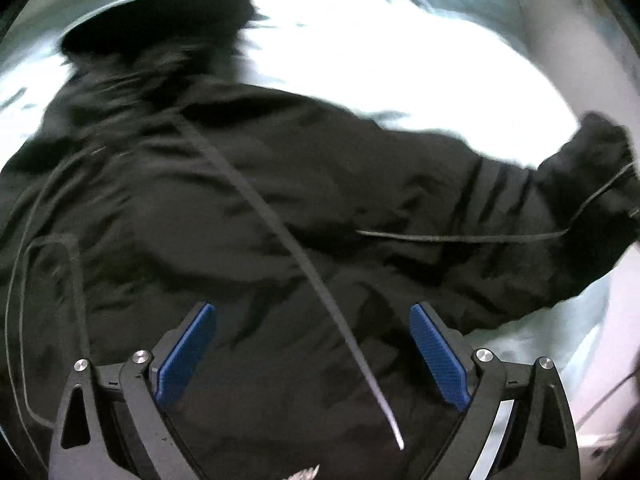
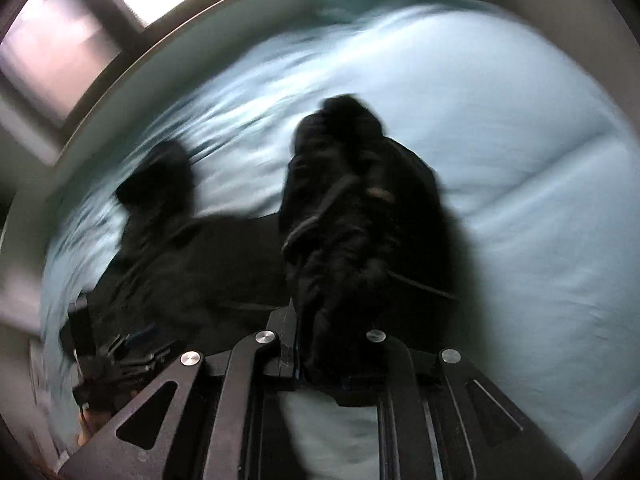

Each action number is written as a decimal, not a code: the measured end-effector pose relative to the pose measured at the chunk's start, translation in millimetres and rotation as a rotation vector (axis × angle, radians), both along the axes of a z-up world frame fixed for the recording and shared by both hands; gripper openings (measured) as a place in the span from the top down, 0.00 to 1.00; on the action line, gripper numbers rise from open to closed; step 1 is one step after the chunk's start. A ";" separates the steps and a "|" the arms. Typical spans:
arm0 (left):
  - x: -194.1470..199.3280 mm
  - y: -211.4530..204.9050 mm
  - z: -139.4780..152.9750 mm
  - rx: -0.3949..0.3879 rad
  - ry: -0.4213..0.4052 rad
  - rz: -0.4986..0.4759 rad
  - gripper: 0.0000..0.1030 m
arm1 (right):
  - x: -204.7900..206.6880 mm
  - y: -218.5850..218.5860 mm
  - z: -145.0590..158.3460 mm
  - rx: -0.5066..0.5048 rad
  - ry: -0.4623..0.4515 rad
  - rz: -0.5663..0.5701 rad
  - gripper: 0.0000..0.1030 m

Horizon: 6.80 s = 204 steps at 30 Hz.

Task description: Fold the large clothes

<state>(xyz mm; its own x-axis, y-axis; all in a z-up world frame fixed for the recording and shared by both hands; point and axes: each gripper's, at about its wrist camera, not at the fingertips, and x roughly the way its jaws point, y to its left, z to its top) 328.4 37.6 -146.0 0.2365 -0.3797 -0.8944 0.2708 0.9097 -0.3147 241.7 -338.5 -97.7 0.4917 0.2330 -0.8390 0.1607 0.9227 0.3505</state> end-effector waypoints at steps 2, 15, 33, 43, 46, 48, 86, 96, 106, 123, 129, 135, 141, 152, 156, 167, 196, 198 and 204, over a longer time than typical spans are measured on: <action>-14.2 33.5 4.2 -0.022 0.007 0.070 0.06 | 11.4 45.5 -1.1 -0.007 -0.007 0.088 0.85; -56.3 218.3 13.2 0.101 -0.061 0.436 0.06 | 41.0 320.5 -73.0 -0.125 0.041 0.513 0.81; -22.6 188.3 -37.5 0.064 -0.038 0.268 0.05 | 30.3 269.9 -91.9 -0.143 0.076 0.457 0.33; 29.3 162.4 -72.6 0.001 0.021 0.262 0.11 | 57.6 252.4 -183.3 -0.186 0.277 0.420 0.54; 35.7 148.4 -70.3 -0.031 0.037 0.188 0.66 | 58.0 246.2 -170.8 -0.149 0.268 0.439 0.54; 36.8 143.2 -61.1 -0.010 -0.001 0.180 0.75 | 52.4 241.9 -156.8 -0.124 0.248 0.458 0.54; 3.0 207.5 -63.4 0.152 0.019 0.305 0.35 | 23.8 270.7 -178.6 -0.216 0.276 0.422 0.32; -87.6 324.1 39.8 0.066 -0.158 0.459 0.34 | -53.9 269.1 -83.2 -0.179 0.144 0.363 0.32; -151.2 566.6 61.3 0.031 -0.141 0.831 0.34 | -106.9 345.0 -76.4 -0.110 0.196 0.308 0.32; -95.1 747.2 -68.3 -0.307 0.052 1.147 0.34 | -81.7 394.1 -59.3 -0.165 0.235 0.221 0.32; -78.3 745.9 -84.2 -0.342 -0.026 1.132 0.43 | -59.3 412.7 -81.8 -0.185 0.301 0.254 0.32; -72.1 729.6 -51.6 -0.301 -0.171 1.040 0.82 | -46.2 430.6 -95.3 -0.182 0.319 0.304 0.32; -75.2 666.2 27.1 -0.229 -0.334 0.851 0.85 | -41.6 433.0 -102.9 -0.150 0.320 0.328 0.32; -39.0 422.0 94.0 -0.117 -0.440 0.326 0.87 | -43.7 394.9 -102.2 -0.066 0.283 0.293 0.32; -23.8 321.7 82.8 -0.124 -0.403 0.114 0.87 | -45.6 370.6 -110.8 -0.042 0.286 0.261 0.32; 8.2 163.0 -8.0 -0.043 -0.162 -0.071 0.76 | -40.7 303.7 -138.2 -0.012 0.319 0.194 0.32; -18.9 325.9 39.8 -0.004 -0.118 0.306 0.57 | 85.2 335.3 -104.9 0.248 0.083 0.255 0.77; -10.2 321.1 44.9 0.011 -0.141 0.288 0.57 | 75.5 311.2 -80.2 0.174 0.024 0.220 0.77; 26.8 276.7 11.0 -0.017 -0.074 0.178 0.57 | 51.7 216.7 -39.5 -0.068 -0.059 0.117 0.77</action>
<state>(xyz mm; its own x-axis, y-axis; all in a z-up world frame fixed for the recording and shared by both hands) 355.2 314.3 -135.0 0.3663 -0.3411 -0.8657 0.1287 0.9400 -0.3159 293.4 -121.8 -137.2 0.5137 0.2351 -0.8251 0.0317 0.9559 0.2920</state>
